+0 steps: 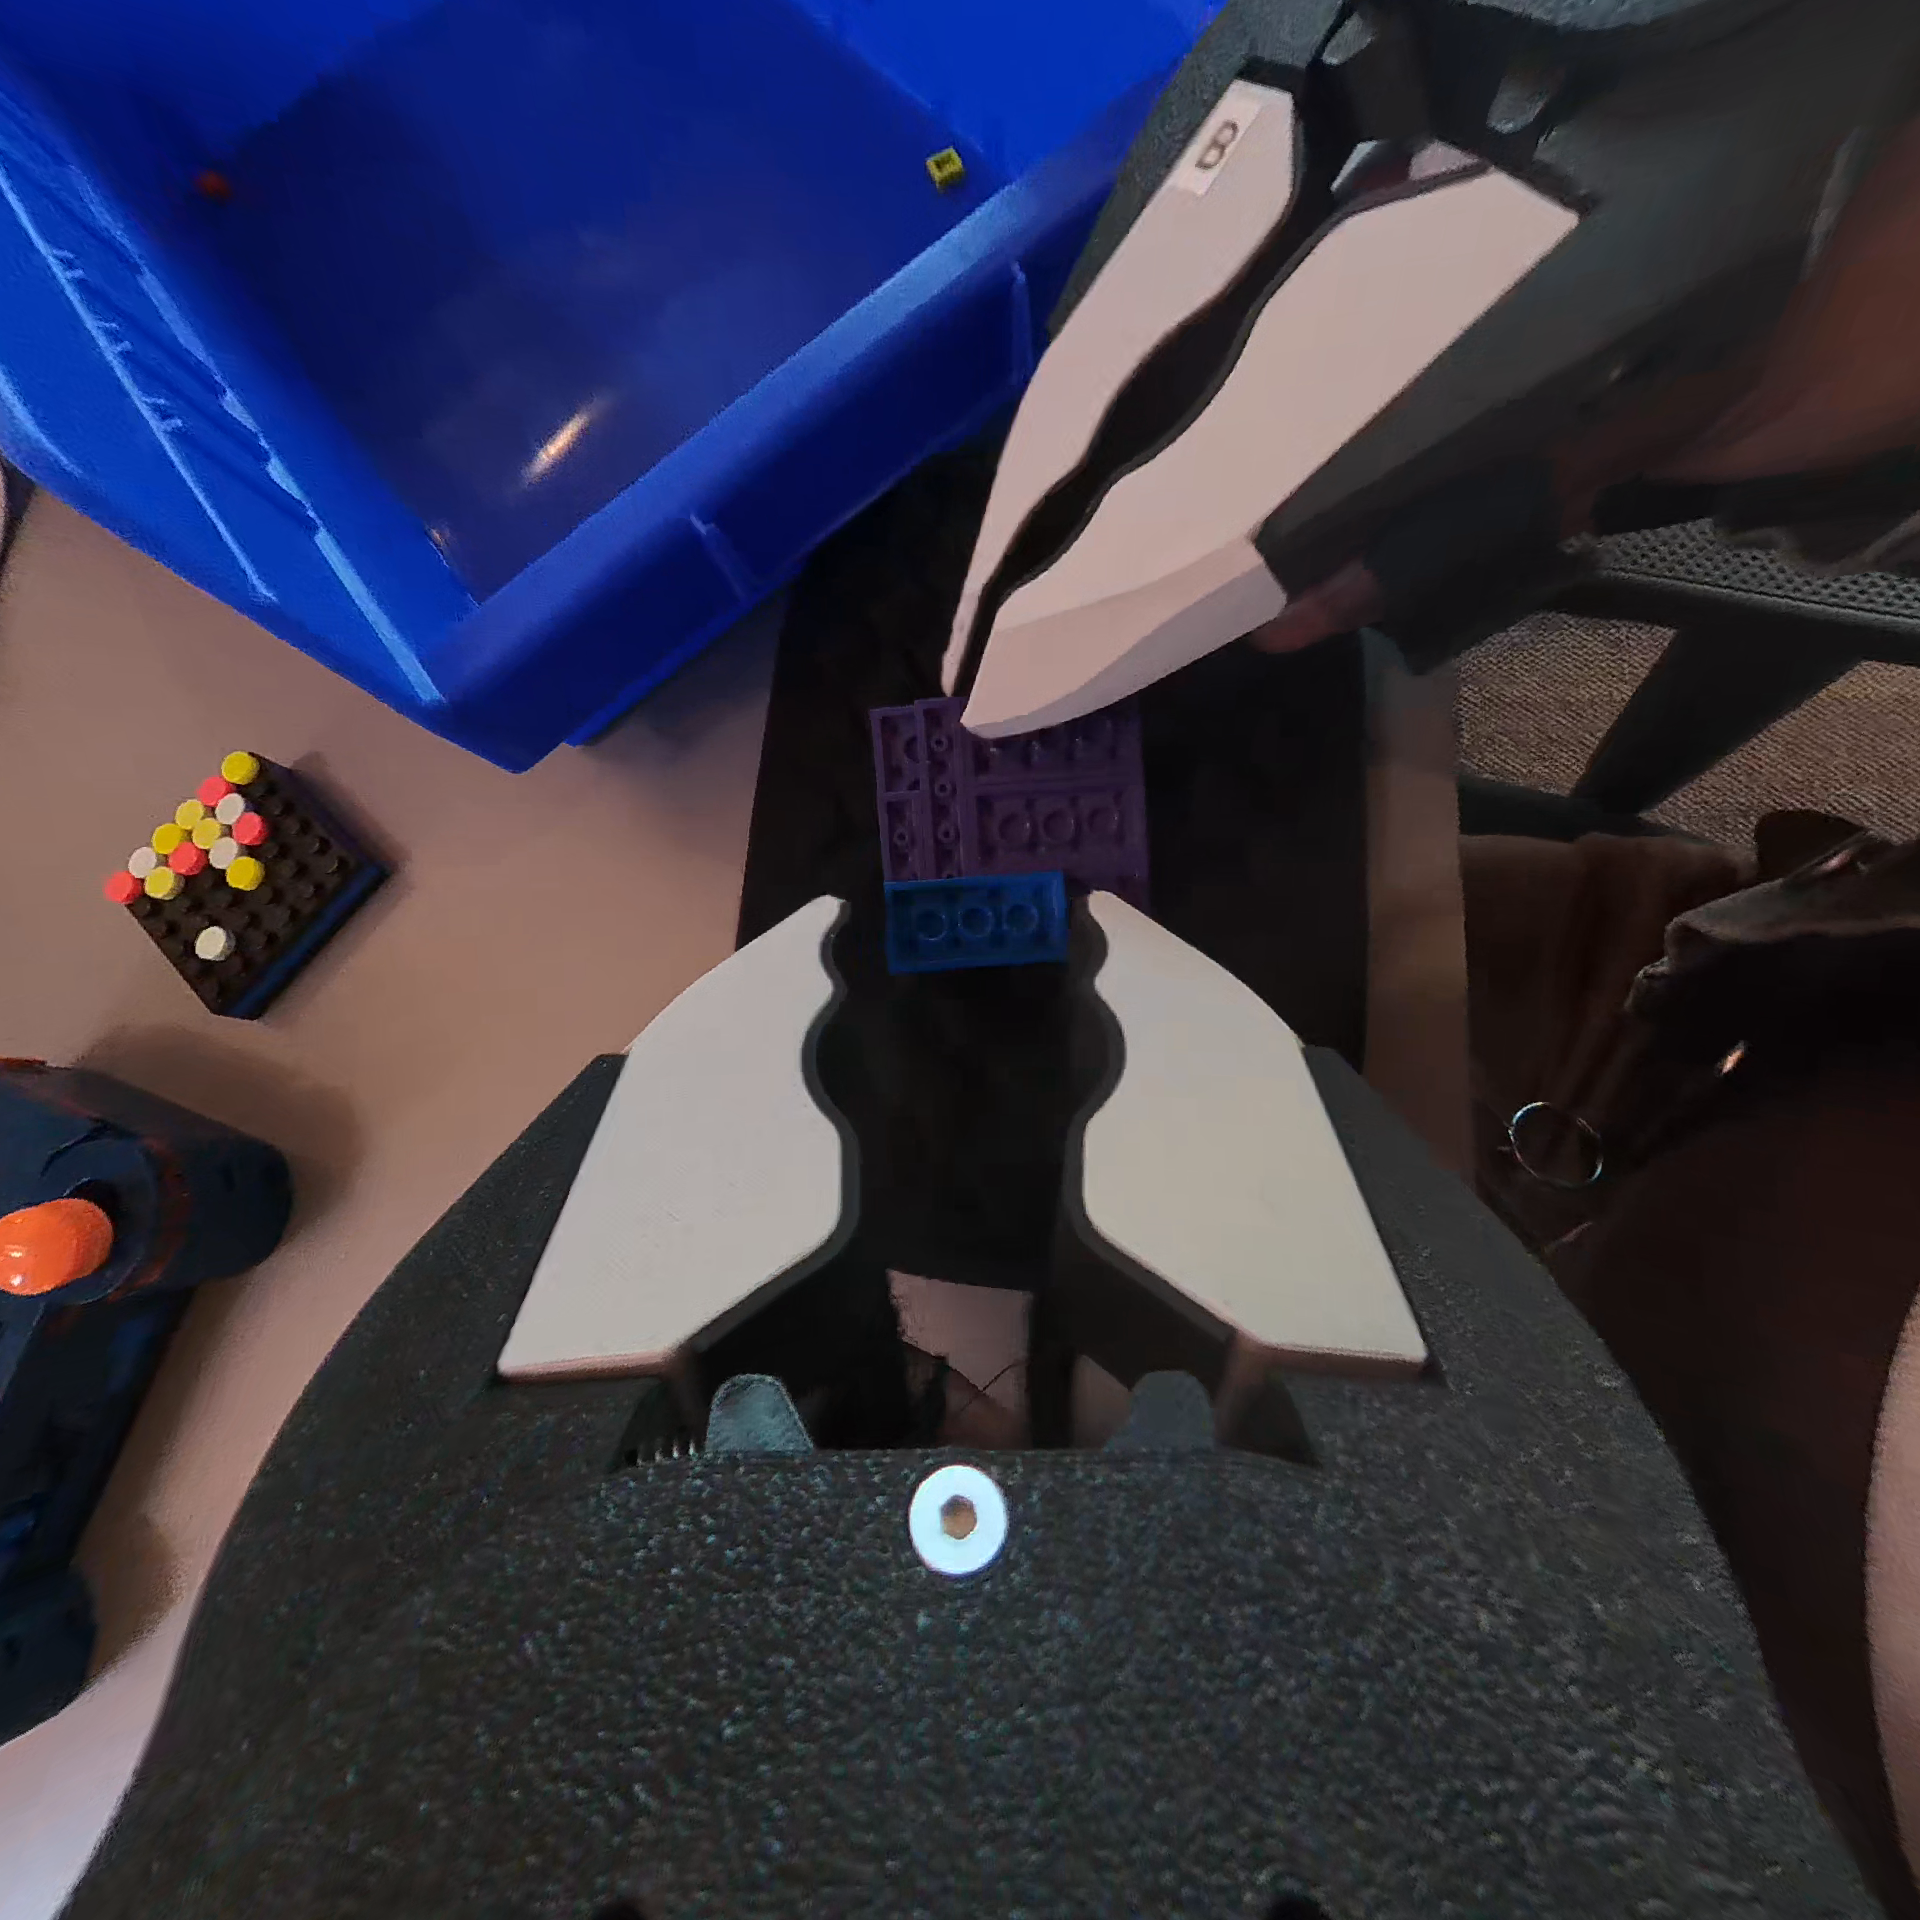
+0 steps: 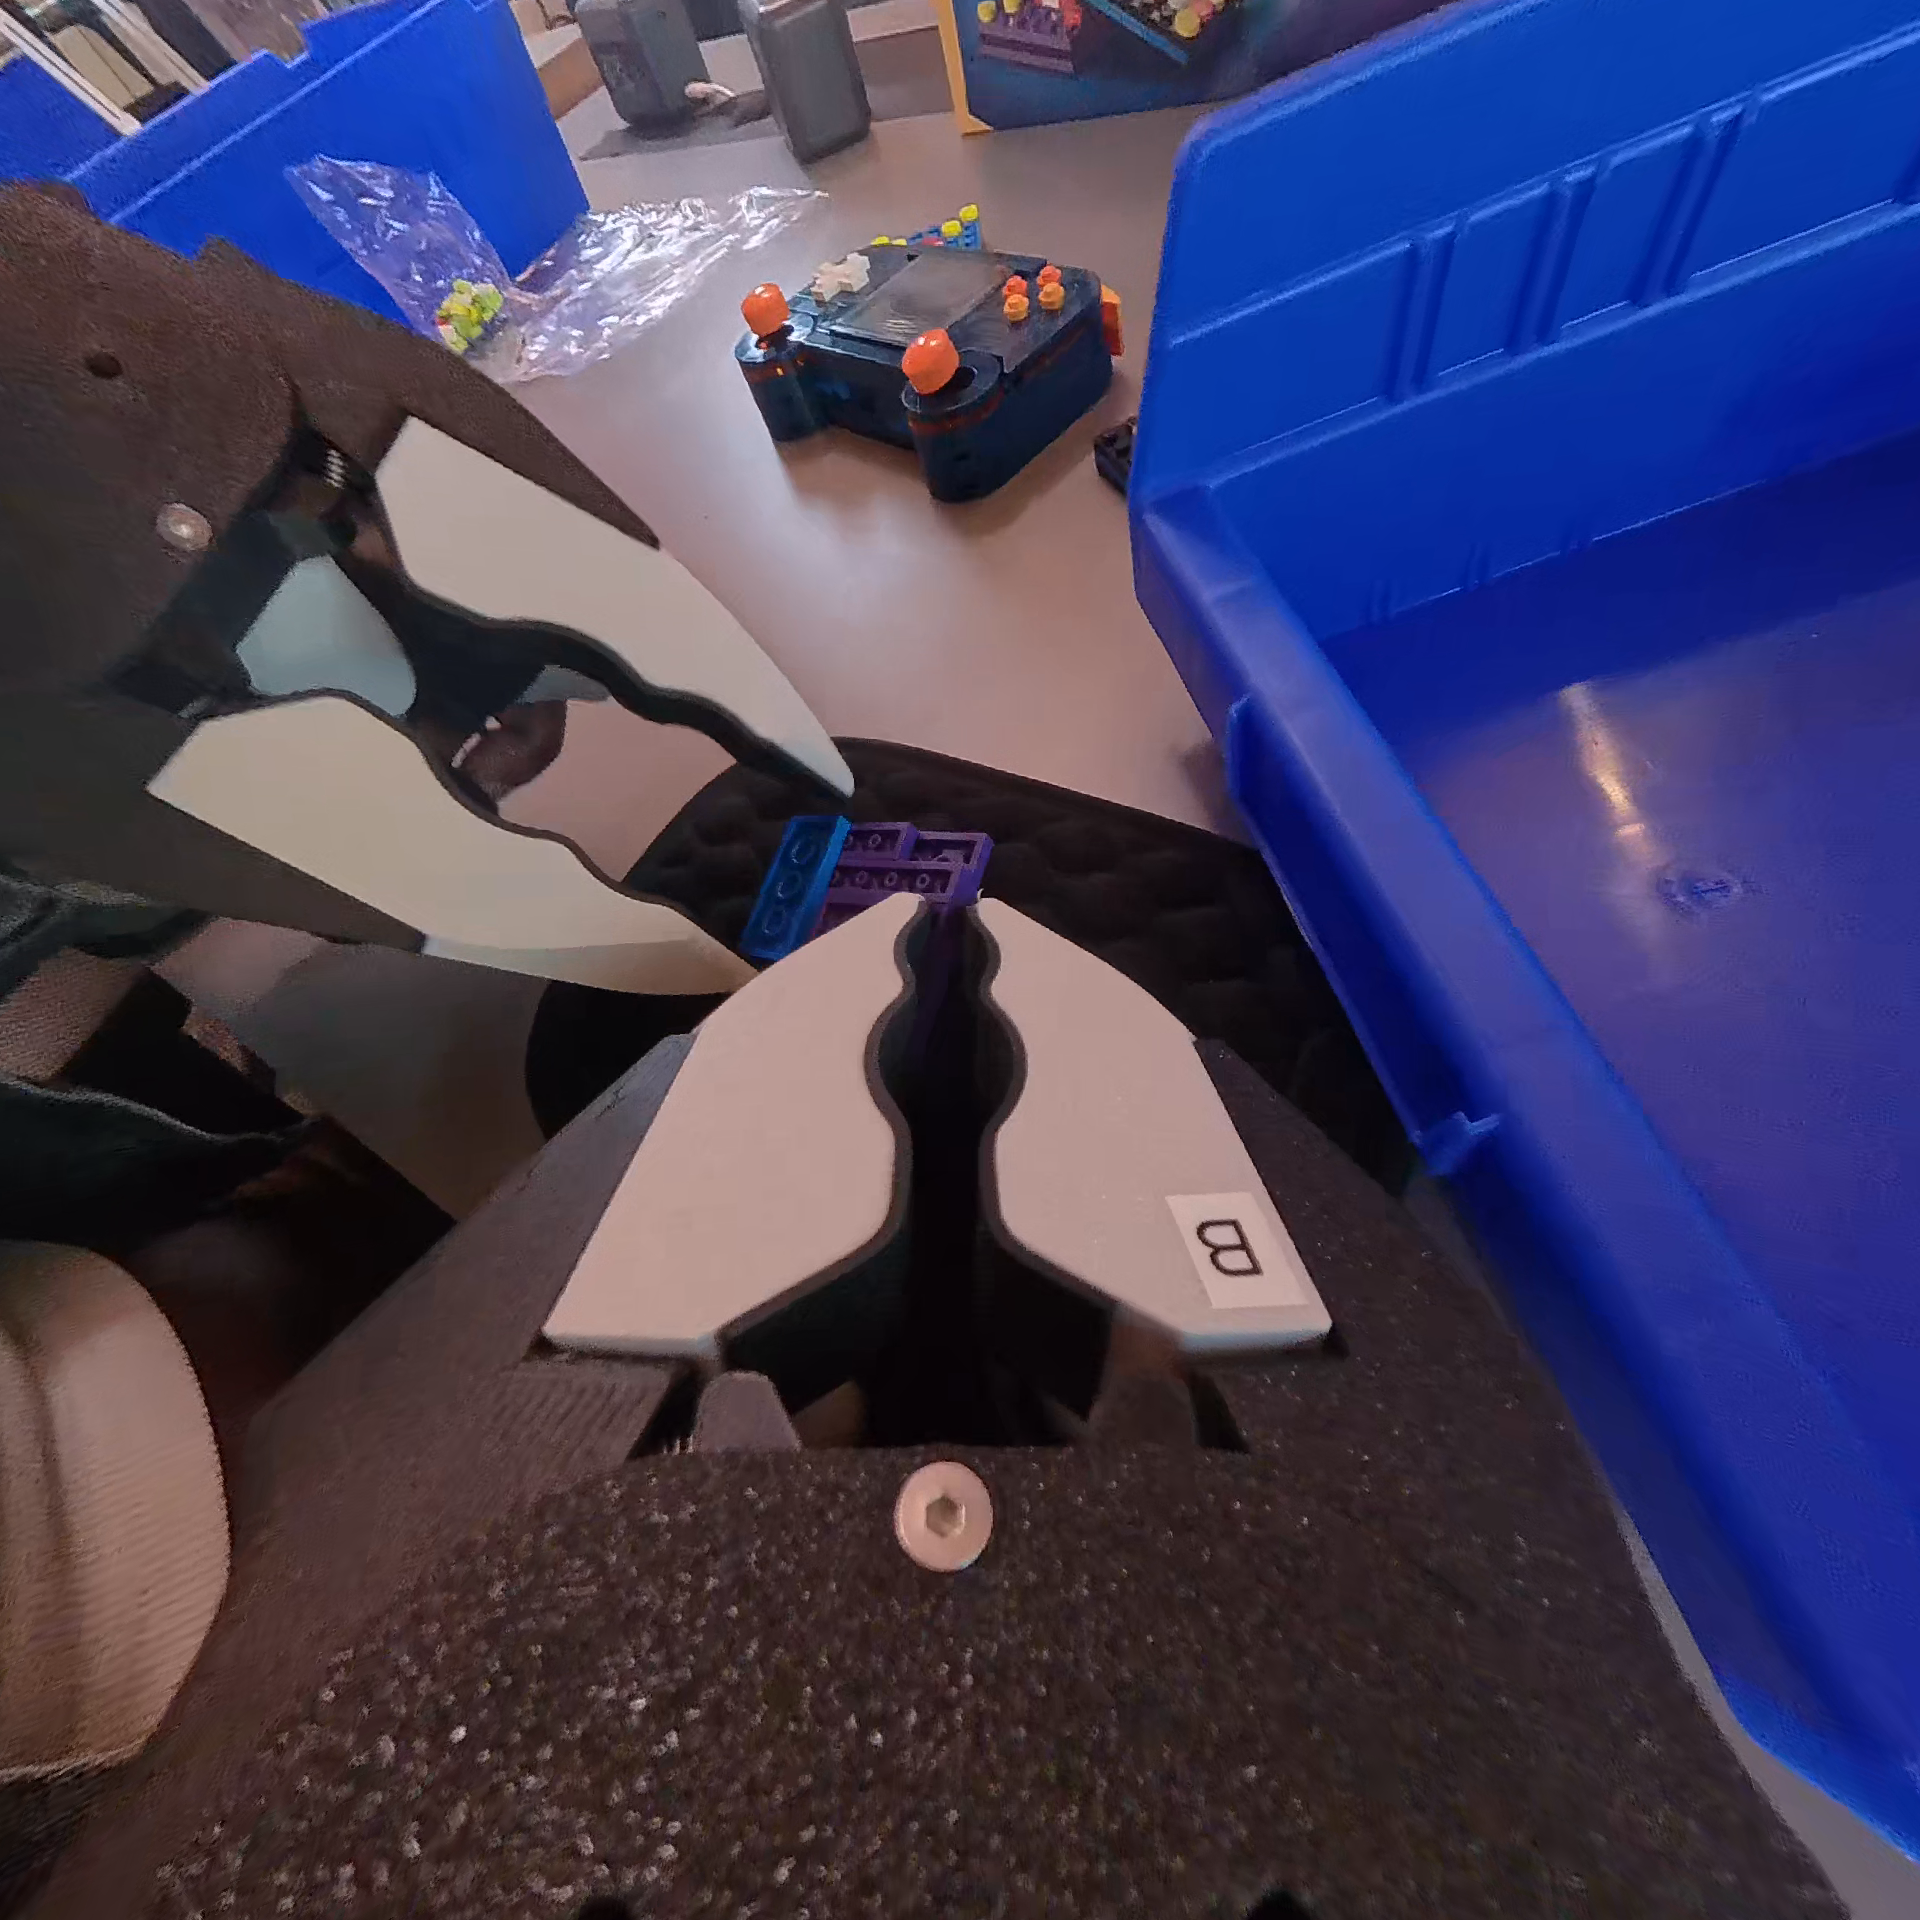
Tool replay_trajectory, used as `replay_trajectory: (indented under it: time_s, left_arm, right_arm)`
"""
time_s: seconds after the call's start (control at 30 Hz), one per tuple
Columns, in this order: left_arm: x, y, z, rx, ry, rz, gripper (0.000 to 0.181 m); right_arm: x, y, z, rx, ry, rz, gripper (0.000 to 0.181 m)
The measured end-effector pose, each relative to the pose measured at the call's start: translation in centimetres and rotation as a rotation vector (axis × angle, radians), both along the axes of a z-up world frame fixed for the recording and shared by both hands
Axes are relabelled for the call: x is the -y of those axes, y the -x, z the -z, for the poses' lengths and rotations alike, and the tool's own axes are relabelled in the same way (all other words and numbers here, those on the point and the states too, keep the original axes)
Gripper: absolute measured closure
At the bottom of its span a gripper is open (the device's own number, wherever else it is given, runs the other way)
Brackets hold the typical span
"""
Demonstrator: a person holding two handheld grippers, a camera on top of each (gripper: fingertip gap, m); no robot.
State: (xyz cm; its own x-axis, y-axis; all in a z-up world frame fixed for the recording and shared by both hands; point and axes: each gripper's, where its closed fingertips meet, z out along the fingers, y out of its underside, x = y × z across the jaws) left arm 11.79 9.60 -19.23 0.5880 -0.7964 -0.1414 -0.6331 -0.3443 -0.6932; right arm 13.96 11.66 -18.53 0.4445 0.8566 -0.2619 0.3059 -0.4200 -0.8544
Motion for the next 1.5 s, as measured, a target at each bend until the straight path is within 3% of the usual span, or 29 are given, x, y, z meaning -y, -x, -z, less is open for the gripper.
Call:
replay_trajectory:
  time_s: [0.3,0.57,0.73,0.83,0.97,1.13,1.27,1.33,1.37,1.5]
  left_arm:
    - [0.1,-0.1,0.3,-0.019,0.057,0.020,0.148]
    - [0.1,0.0,0.8,0.045,0.151,-0.007,0.148]
    - [0.4,0.5,0.9,0.117,-0.022,0.008,0.149]
    - [0.5,0.6,1.0,0.130,-0.066,0.000,0.148]
    - [0.5,0.6,0.7,0.104,-0.088,0.031,0.148]
    - [0.6,0.5,1.1,0.186,0.035,0.029,0.147]
    - [0.4,0.7,1.1,0.098,-0.023,-0.002,0.147]
    - [0.0,1.0,0.7,0.008,-0.128,-0.015,0.140]
    - [0.2,0.8,0.7,-0.016,-0.154,0.006,0.147]
    - [0.2,1.0,0.8,0.002,-0.151,-0.021,0.148]
  right_arm:
    - [0.1,-0.2,0.0,-0.030,0.034,-0.022,0.176]
    - [0.7,0.0,0.9,-0.018,0.276,-0.070,0.161]
    - [1.5,0.6,0.9,-0.001,0.370,-0.142,0.156]
    - [2.6,1.8,0.3,-0.092,0.431,-0.208,0.167]
    - [2.5,1.6,0.5,-0.084,0.368,-0.197,0.170]
    - [2.8,1.8,0.3,-0.057,0.310,-0.200,0.171]
    - [2.5,1.8,0.6,-0.021,0.284,-0.159,0.170]
    - [2.4,1.8,0.6,-0.021,0.289,-0.136,0.170]
    - [2.4,1.8,0.6,-0.023,0.289,-0.130,0.170]
    - [2.5,1.9,0.6,-0.013,0.287,-0.122,0.170]
